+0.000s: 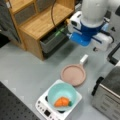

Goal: Pick up the pan. Place the pan on the table. Pick up the bowl. Place the bowl on the stove.

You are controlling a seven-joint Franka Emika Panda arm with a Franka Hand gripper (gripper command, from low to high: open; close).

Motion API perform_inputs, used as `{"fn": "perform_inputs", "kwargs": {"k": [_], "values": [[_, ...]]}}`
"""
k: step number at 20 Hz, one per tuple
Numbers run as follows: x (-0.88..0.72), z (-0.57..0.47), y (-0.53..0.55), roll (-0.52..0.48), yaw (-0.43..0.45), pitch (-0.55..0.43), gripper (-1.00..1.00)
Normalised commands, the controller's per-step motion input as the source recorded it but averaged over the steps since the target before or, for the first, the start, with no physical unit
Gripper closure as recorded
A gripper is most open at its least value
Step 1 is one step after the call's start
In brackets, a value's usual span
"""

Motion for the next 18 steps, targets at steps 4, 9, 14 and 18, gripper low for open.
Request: {"fn": "perform_inputs", "kwargs": {"k": [4,9,14,18], "values": [[-0.17,-0.44,-0.1,0.092,0.113,-0.299,-1.0],[0.03,-0.42,-0.08,0.084,0.084,-0.257,-1.0],[0.14,-0.25,-0.07,0.051,0.081,-0.15,-1.0],[0.13,-0.18,-0.1,0.022,0.09,-0.075,-1.0]]}}
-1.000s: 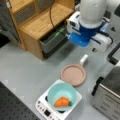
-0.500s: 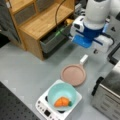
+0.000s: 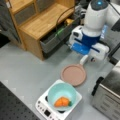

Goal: Pick up the pan. Place the pan on the table. Pick up the bowl. Place the bowl on the stove.

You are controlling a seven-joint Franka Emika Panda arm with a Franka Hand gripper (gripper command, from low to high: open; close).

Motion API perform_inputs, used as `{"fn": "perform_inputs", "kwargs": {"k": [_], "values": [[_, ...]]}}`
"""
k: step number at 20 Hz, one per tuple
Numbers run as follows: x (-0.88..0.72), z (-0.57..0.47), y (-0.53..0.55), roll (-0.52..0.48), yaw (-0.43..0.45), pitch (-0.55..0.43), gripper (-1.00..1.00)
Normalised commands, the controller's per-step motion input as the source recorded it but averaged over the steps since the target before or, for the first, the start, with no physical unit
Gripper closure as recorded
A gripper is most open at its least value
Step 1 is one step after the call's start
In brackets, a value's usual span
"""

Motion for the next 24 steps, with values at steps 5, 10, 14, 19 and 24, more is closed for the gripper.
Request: {"fn": "perform_inputs", "kwargs": {"k": [5,10,14,19,24], "values": [[0.17,-0.21,-0.08,-0.028,0.097,-0.067,-1.0],[0.15,-0.12,-0.01,-0.105,0.107,-0.037,-1.0],[0.06,-0.04,0.08,-0.104,0.072,-0.002,-1.0],[0.01,-0.04,0.12,-0.08,0.031,0.01,-1.0],[-0.02,-0.05,0.15,-0.067,0.014,0.023,-1.0]]}}
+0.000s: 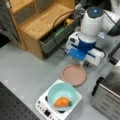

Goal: Pick up the pan. Place the pan on the table. Pick up the bowl. Place the bowl on the stove.

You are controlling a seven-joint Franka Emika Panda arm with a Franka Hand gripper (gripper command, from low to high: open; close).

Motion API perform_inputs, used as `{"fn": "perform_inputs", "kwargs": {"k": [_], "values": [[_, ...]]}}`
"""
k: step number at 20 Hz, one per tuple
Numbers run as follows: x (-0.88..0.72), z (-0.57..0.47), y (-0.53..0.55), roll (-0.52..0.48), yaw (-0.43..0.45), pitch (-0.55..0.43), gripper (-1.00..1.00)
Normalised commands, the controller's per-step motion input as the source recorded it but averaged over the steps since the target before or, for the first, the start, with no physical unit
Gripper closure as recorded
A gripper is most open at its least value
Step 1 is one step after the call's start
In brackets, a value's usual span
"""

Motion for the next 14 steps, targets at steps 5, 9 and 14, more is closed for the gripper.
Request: {"fn": "perform_inputs", "kwargs": {"k": [5,9,14], "values": [[-0.02,-0.07,0.15,-0.057,0.006,0.024,1.0],[-0.01,-0.06,0.14,-0.052,-0.005,0.028,1.0],[0.04,-0.05,0.14,-0.055,-0.014,0.027,1.0]]}}
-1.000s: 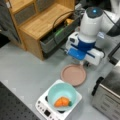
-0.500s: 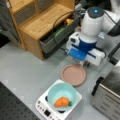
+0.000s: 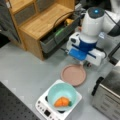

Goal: Pick up the pan. Place the pan on the table. Pick up the bowl. Place the bowl on the stove.

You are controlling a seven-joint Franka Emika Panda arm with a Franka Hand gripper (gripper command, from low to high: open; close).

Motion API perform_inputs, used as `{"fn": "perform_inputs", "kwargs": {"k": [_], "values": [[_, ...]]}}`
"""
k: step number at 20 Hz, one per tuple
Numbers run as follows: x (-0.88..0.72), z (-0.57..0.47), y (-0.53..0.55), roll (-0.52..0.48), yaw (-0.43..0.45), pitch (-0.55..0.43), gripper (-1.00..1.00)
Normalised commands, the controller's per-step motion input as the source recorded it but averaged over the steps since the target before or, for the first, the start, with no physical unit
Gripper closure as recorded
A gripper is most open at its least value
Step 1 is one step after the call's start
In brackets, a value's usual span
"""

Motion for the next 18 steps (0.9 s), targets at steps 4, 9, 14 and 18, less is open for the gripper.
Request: {"fn": "perform_inputs", "kwargs": {"k": [4,9,14,18], "values": [[0.08,-0.04,0.14,-0.057,-0.014,0.028,1.0],[0.12,-0.03,0.14,-0.058,-0.011,0.033,1.0],[0.14,0.0,0.15,-0.056,-0.017,0.049,1.0],[0.15,0.1,0.16,-0.046,-0.023,0.084,1.0]]}}
